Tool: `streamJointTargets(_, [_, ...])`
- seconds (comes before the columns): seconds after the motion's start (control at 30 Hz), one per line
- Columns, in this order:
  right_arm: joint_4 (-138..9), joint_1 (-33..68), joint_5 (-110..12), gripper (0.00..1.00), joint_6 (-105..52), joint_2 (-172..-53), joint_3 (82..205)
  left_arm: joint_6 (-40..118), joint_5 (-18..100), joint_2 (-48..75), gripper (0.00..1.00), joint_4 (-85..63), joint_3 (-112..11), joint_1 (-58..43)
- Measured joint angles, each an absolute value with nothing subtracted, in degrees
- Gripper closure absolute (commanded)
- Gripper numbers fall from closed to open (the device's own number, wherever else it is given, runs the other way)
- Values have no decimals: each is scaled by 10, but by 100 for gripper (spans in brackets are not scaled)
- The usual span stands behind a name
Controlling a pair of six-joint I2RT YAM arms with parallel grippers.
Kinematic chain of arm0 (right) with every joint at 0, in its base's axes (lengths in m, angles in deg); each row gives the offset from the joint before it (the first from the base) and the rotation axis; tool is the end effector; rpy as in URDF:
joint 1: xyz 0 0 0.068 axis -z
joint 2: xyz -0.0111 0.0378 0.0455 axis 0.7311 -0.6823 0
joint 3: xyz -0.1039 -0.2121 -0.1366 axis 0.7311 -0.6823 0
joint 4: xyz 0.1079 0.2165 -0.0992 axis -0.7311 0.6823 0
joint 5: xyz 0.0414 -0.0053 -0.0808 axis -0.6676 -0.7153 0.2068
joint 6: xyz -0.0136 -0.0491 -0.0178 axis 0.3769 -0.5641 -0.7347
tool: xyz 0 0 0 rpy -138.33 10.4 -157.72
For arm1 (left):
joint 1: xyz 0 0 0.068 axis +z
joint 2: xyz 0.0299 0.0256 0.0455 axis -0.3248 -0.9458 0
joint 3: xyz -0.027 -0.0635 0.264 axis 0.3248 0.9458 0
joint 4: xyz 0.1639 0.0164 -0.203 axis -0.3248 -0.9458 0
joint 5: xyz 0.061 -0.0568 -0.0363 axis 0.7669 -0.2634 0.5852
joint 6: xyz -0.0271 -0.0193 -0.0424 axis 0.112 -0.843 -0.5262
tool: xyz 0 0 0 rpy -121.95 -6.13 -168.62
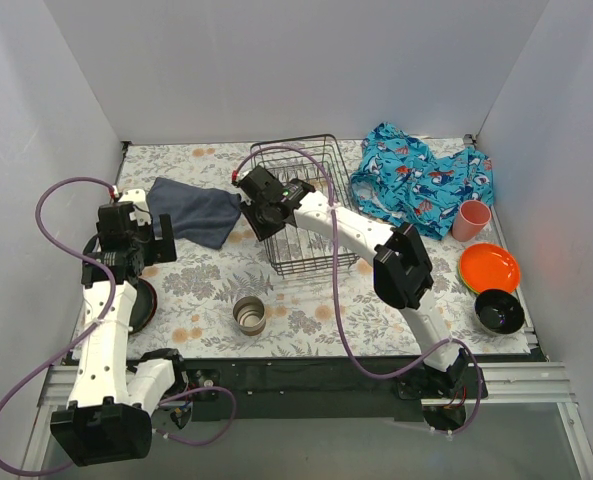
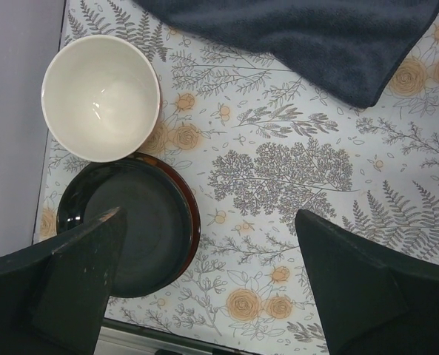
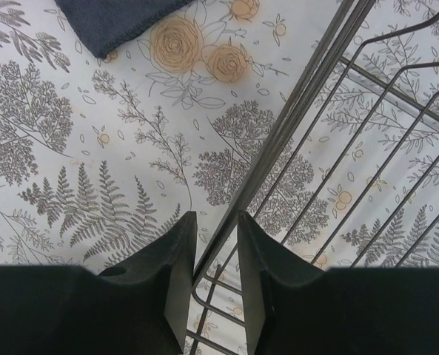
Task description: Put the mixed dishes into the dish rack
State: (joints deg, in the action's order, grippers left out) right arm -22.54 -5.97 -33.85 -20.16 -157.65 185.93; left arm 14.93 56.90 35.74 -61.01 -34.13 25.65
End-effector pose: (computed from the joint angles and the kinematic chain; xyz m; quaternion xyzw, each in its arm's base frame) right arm 0.3031 0.3939 0.2632 -0.3009 0.8918 0.1292 0.3121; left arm 0.1789 0.0255 0.3179 -0.3570 0.8515 -0.0378 0.3821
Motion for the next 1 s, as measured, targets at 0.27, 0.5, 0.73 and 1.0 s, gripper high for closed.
streamJointTargets(0.27, [-213,-60,-311,99,-180,-1571,1849,149,542,344,2,-603,-341,257])
streamJointTargets(0.5, [-200,-51,-272,99,-176,-1588,1890,148,528,340,2,-603,-342,257])
streamJointTargets(0.73, [-171,-64,-213,99,-100,-1595,1912,148,518,327,2,-603,-342,257])
streamJointTargets(1.0, [-122,-63,-152,99,-7,-1596,1913,147,510,312,2,-597,-342,257])
